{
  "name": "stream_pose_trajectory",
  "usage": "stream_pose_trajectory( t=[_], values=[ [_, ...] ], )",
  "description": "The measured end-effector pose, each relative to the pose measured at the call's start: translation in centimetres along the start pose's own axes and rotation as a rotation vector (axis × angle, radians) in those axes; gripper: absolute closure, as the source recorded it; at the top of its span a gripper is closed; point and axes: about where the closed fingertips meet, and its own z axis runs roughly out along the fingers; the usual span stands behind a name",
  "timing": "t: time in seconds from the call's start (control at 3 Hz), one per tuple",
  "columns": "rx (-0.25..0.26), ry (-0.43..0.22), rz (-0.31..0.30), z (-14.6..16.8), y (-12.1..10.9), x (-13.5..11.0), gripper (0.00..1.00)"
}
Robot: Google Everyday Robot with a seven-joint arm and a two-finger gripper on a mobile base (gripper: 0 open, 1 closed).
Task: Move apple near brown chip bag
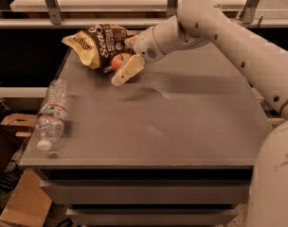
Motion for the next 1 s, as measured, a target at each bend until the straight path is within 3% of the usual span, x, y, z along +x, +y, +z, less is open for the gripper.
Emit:
stream_pose_trajectory(
  t=[1.0],
  values=[
    [-0.018, -0.009, -0.071, -2.4, 0.0, -2.9, 0.00]
  ],
)
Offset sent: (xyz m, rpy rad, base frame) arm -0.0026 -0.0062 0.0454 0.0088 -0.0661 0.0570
